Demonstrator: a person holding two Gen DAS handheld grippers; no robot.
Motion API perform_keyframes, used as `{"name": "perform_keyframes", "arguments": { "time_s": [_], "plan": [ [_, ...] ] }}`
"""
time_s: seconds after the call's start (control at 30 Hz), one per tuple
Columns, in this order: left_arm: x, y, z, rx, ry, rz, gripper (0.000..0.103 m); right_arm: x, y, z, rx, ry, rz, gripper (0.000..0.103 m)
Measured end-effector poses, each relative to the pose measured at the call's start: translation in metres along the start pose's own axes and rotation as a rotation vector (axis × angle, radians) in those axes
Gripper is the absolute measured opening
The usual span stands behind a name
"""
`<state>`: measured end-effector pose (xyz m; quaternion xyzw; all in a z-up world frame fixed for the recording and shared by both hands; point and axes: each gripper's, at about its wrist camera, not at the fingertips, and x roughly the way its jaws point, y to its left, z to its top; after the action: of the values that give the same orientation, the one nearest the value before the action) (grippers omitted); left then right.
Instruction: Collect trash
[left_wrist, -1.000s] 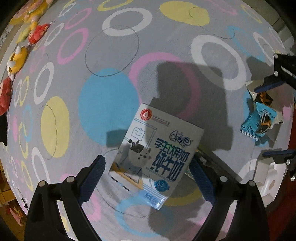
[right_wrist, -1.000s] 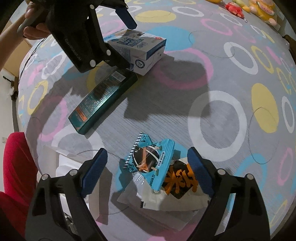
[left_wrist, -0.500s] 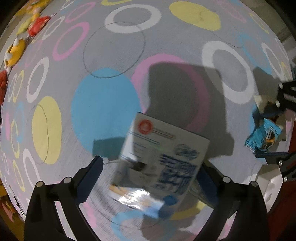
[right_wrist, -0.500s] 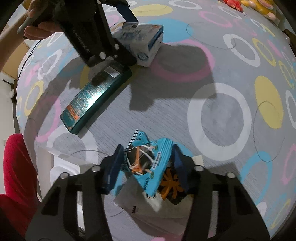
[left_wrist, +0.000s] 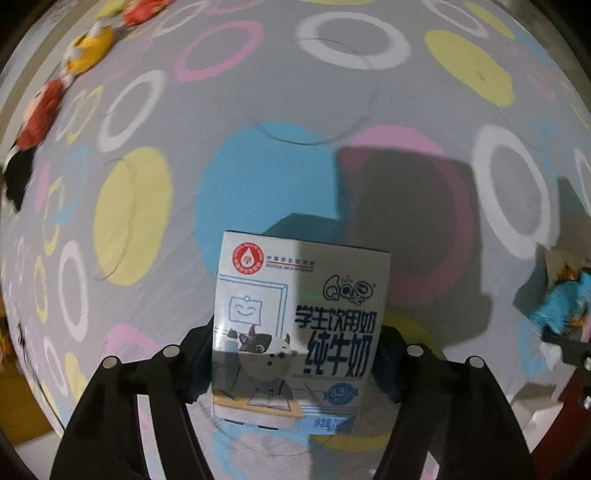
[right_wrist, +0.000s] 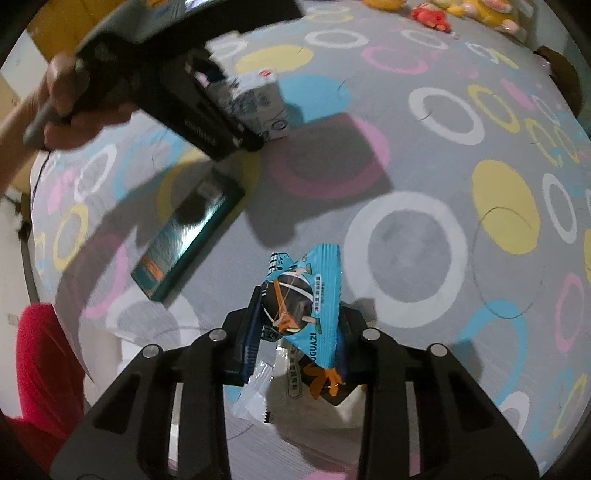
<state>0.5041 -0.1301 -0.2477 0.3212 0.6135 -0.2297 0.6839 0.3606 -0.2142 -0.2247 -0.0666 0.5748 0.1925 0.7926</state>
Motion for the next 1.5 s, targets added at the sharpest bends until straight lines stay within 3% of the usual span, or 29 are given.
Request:
{"name": "perform_keyframes", "arguments": {
  "time_s": [0.3, 0.53, 0.9, 1.13, 1.5],
  "plan": [
    [-0.040, 0.028, -0.023, -0.183, -0.058, 0.034, 0.066, -0.061, -0.017, 0.011, 0.063, -0.143, -0.134, 0.032],
    [-0.100, 0.034, -0.060, -0.283, -0.137, 0.015, 0.066, -0.122, 0.002, -0.001, 0.073, -0.235, -0.172, 0.032],
    [-0.209, -0.042, -0.178, -0.318, -0.252, 0.003, 0.066, -0.231, 0.077, -0.060, 0.045, -0.361, -0.198, 0.032],
    [-0.231, -0.102, -0.254, -0.334, -0.269, -0.005, 0.066, -0.267, 0.130, -0.118, 0.012, -0.384, -0.198, 0.032],
    [-0.243, -0.173, -0.333, -0.346, -0.304, -0.009, 0.066, -0.280, 0.193, -0.203, -0.018, -0.372, -0.163, 0.032]
  ]
}}
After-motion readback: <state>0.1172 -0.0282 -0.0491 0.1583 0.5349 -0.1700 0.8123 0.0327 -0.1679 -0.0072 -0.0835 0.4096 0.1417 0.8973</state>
